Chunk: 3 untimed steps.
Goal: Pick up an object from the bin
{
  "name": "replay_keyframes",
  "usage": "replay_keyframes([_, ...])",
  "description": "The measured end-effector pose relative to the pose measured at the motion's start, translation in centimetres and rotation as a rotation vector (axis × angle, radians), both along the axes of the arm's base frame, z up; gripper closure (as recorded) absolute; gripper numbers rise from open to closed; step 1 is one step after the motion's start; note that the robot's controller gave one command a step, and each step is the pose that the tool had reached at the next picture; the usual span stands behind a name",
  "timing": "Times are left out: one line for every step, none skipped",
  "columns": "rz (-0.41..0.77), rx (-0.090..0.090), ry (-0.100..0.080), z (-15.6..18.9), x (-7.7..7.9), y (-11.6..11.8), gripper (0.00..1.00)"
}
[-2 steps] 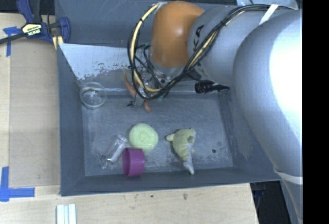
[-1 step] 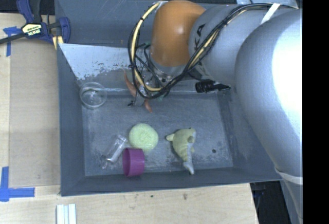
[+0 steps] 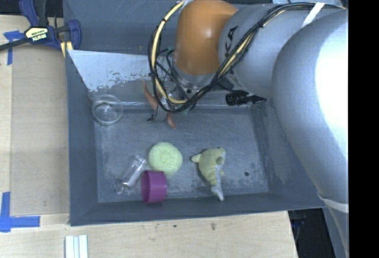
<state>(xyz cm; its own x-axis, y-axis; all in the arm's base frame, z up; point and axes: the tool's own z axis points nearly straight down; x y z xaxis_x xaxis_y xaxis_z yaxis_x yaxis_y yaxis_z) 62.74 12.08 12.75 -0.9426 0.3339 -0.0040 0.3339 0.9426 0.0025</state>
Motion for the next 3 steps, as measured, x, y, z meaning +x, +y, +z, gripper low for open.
replay_keyframes([0.0, -0.001, 0.002, 0.4, 0.0, 0.0, 1.0])
replay_keyframes([0.0, -0.001, 0.005, 1.4, -0.1, -0.1, 1.0])
replay_keyframes([0.0, 0.0, 0.002, 2.4, 0.0, -0.1, 1.0])
